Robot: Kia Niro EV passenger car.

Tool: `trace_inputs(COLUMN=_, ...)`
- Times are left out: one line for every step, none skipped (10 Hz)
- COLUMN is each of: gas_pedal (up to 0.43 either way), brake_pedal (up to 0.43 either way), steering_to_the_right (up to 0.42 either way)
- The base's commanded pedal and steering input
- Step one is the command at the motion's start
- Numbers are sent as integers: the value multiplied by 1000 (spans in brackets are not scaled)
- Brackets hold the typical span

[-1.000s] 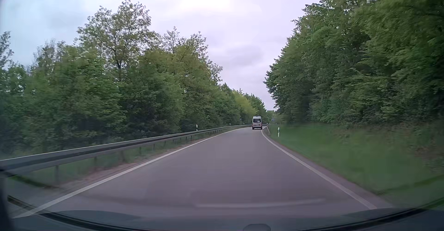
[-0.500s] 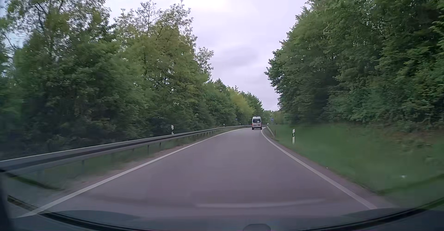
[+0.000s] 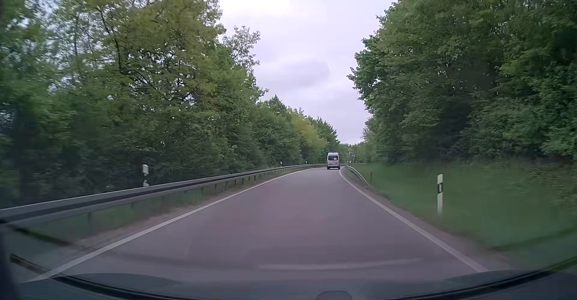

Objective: Follow the waypoints while adhering to traffic rules and regulations

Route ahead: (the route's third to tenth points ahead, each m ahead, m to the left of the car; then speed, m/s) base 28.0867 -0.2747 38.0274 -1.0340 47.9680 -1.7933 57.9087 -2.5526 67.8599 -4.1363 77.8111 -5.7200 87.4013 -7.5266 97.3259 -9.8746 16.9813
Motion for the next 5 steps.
trace_inputs(gas_pedal=130, brake_pedal=0, steering_to_the_right=9)
trace_inputs(gas_pedal=138, brake_pedal=0, steering_to_the_right=9)
trace_inputs(gas_pedal=138, brake_pedal=0, steering_to_the_right=9)
trace_inputs(gas_pedal=138, brake_pedal=0, steering_to_the_right=9)
trace_inputs(gas_pedal=138, brake_pedal=0, steering_to_the_right=9)
